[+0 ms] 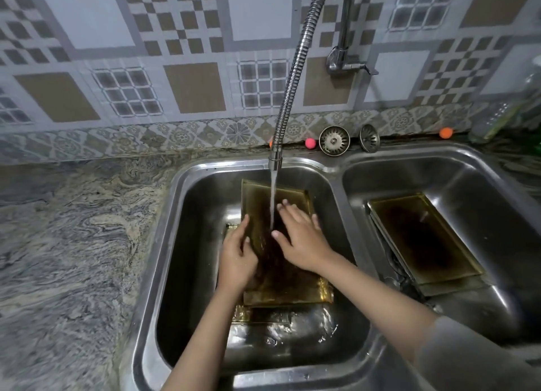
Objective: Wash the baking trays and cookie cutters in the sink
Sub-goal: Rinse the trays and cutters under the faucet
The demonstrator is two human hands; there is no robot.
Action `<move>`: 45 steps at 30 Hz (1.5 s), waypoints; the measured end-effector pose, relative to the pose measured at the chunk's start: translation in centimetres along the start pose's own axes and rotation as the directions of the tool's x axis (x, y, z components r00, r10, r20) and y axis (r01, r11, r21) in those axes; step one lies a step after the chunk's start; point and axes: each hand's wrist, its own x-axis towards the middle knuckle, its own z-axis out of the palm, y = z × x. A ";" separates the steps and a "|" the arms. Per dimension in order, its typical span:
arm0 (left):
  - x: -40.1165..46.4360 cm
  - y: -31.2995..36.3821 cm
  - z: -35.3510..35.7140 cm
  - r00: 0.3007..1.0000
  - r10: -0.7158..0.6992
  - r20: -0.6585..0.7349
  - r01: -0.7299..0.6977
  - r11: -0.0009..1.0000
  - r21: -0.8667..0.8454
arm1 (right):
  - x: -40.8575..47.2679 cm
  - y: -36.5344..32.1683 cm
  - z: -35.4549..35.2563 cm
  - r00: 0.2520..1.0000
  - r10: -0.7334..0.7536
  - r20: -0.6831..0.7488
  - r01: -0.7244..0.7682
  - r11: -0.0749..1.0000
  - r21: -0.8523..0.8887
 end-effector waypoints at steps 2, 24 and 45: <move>-0.1 0.6 0.0 1.000 0.019 -0.025 -0.019 1.000 0.013 | 1.1 -0.4 1.1 0.995 -0.013 0.102 0.006 0.998 0.063; 0.3 2.3 0.8 0.990 -0.138 0.036 0.142 0.968 -0.206 | 4.4 -2.0 -0.5 0.994 0.033 0.103 -0.015 0.984 -0.177; 0.5 0.7 1.6 0.980 -0.196 0.018 0.190 0.916 -0.353 | 4.7 -0.2 -2.8 0.974 0.226 0.001 -0.209 0.902 -0.378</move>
